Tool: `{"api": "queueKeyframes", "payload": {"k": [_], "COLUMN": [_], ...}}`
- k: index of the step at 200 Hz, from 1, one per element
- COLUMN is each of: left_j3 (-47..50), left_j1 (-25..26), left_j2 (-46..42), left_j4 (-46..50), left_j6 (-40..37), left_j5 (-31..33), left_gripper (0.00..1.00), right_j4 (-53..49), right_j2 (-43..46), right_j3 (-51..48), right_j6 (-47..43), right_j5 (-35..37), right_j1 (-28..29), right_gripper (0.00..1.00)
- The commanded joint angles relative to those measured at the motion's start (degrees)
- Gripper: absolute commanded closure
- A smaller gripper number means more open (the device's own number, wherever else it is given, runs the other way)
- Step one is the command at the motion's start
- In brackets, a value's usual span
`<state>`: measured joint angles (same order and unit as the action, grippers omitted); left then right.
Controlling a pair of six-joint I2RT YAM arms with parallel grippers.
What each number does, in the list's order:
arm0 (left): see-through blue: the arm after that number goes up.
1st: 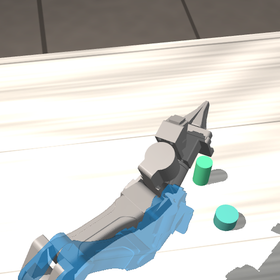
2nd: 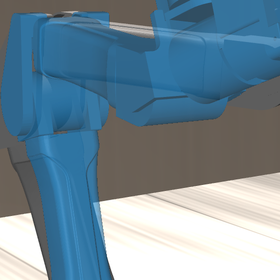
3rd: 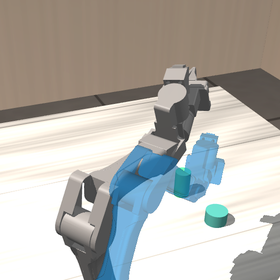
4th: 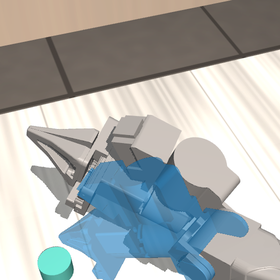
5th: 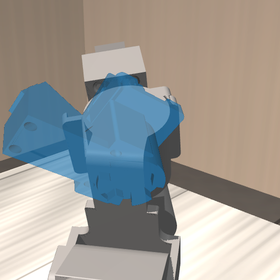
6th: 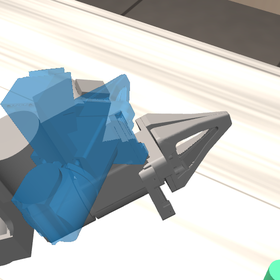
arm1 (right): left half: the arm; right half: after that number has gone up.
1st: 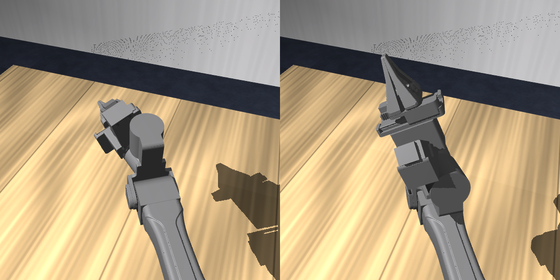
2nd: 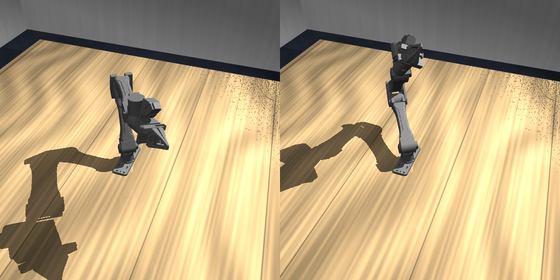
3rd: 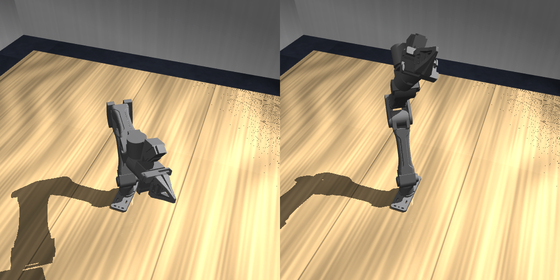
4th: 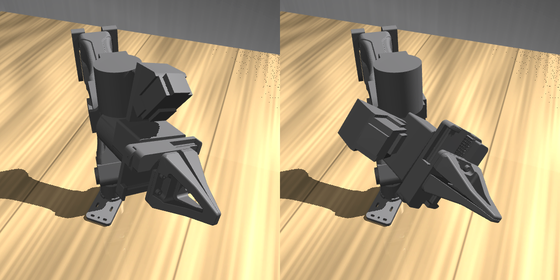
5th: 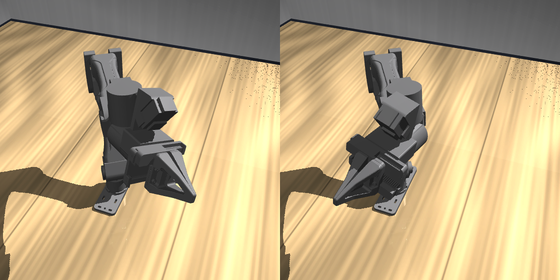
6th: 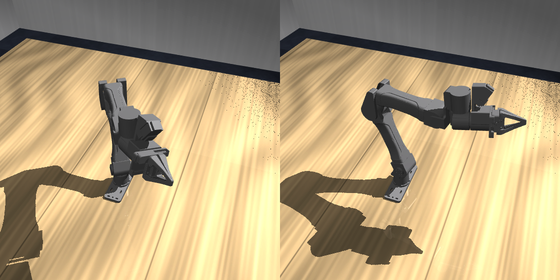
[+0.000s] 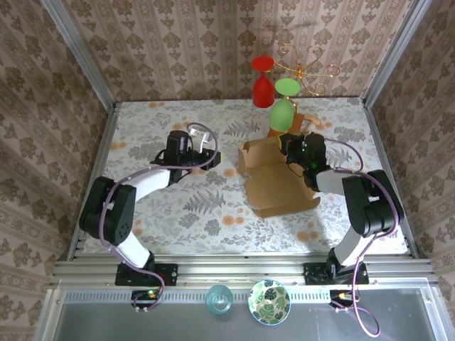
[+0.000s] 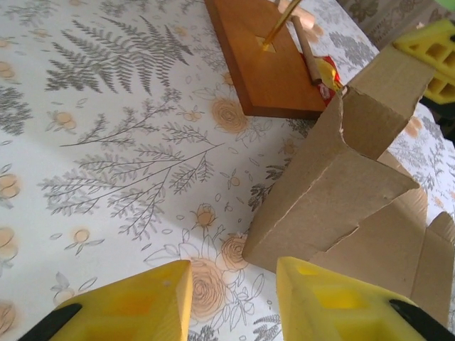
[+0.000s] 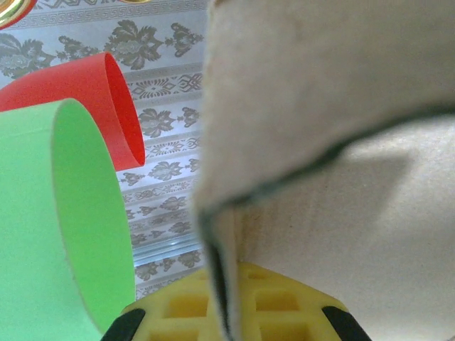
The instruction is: Fold the paper box
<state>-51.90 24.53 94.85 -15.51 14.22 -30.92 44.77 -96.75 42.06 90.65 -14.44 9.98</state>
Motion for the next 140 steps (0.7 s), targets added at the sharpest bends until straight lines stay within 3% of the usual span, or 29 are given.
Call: {"api": "queueKeyframes", "payload": {"k": [1, 35, 140], "left_j3": [-3.8, -5.4, -5.6], "left_j1": [1.2, 5.3, 9.6], "left_j2": [3.4, 6.8, 10.9], "left_j4": [0.3, -0.3, -7.3], "left_j6": [-6.9, -11.0, -8.7], "left_j5": [-4.3, -5.6, -3.7], "left_gripper": [0.63, 0.63, 0.64], "right_j4": [-1.6, 0.2, 14.2], "right_j2": [-1.3, -2.1, -2.7], "right_j3": [0.5, 0.3, -6.2], "right_j6": [-1.1, -0.4, 0.4], "right_j5": [-1.0, -1.0, -0.3], "right_j1": [-0.2, -0.2, -0.2], "right_gripper": [1.0, 1.0, 1.0]}}
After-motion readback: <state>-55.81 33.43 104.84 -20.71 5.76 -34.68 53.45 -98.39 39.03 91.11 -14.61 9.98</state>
